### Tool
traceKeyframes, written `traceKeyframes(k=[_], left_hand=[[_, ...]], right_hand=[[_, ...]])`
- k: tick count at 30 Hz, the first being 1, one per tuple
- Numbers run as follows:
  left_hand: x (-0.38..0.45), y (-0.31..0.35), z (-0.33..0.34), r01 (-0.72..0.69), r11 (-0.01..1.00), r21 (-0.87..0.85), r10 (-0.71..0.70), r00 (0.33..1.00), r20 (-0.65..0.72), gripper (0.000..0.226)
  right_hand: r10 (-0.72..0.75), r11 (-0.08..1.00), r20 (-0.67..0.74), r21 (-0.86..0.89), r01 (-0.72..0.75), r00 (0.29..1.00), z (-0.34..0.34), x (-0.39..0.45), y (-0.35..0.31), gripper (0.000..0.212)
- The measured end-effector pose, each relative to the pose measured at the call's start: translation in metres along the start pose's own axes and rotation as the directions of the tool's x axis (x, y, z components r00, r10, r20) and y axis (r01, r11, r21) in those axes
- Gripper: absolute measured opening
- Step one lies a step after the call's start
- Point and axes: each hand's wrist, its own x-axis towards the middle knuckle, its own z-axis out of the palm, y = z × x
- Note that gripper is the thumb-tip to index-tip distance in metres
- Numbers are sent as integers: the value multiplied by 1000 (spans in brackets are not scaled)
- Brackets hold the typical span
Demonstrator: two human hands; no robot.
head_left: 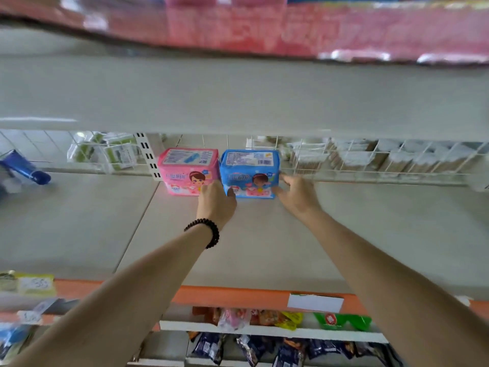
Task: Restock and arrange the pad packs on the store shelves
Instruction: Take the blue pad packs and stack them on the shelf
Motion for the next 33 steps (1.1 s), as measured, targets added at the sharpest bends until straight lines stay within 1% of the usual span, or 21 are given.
traceKeyframes(k=[2,3,5,7,9,11,14,18,19,20,22,24,25,27,29,31,33], left_hand=[[-25,3,-16,-70,998,4,70,997,36,18],[-41,5,-27,-128,991,49,125,990,72,24],[-73,10,-46,-288,943,165,268,954,133,42],[-101,16,-65,-403,887,225,380,915,137,48],[-122,21,-81,-439,869,227,422,898,122,51],[-138,28,-94,-468,858,213,456,884,107,57],[-157,41,-115,-514,843,156,514,856,42,64],[-187,68,-140,-564,814,140,574,817,-49,58],[-198,78,-146,-591,796,132,602,795,-70,55],[-208,88,-152,-625,771,121,636,767,-86,53],[-229,115,-160,-663,740,115,672,735,-90,52],[-250,143,-165,-698,709,101,705,701,-106,49],[-259,156,-167,-723,686,82,726,674,-134,46],[-275,184,-175,-753,654,73,750,632,-194,48],[-288,207,-182,-757,648,76,748,616,-247,50],[-296,224,-188,-754,649,99,745,603,-285,50],[-302,238,-193,-745,653,135,741,591,-318,51]], right_hand=[[2,998,14,-68,-1,1000,-10,-28,-6,71],[-27,994,9,-108,28,1000,-17,-45,-7,75],[-110,977,18,-182,111,994,-32,-81,-8,75],[-158,968,41,-190,163,987,-48,-111,-9,73],[-188,964,35,-182,192,981,-64,-134,-15,71],[-233,955,-1,-188,228,973,-80,-155,-24,74],[-302,938,-36,-187,291,953,-98,-182,-38,77],[-398,906,-73,-188,379,915,-128,-211,-50,73],[-428,895,-102,-184,405,898,-137,-219,-50,73],[-467,880,-160,-180,440,870,-147,-227,-51,72],[-552,834,-279,-183,520,786,-173,-244,-51,70],[-609,787,-361,-168,593,706,-205,-261,-48,66],[-640,757,-385,-167,632,665,-220,-269,-48,62],[-709,685,-415,-212,697,571,-252,-284,-48,54],[-742,639,-449,-250,728,498,-280,-293,-45,50],[-744,627,-472,-248,739,473,-300,-298,-42,52],[-730,635,-476,-210,743,490,-312,-300,-39,55]])
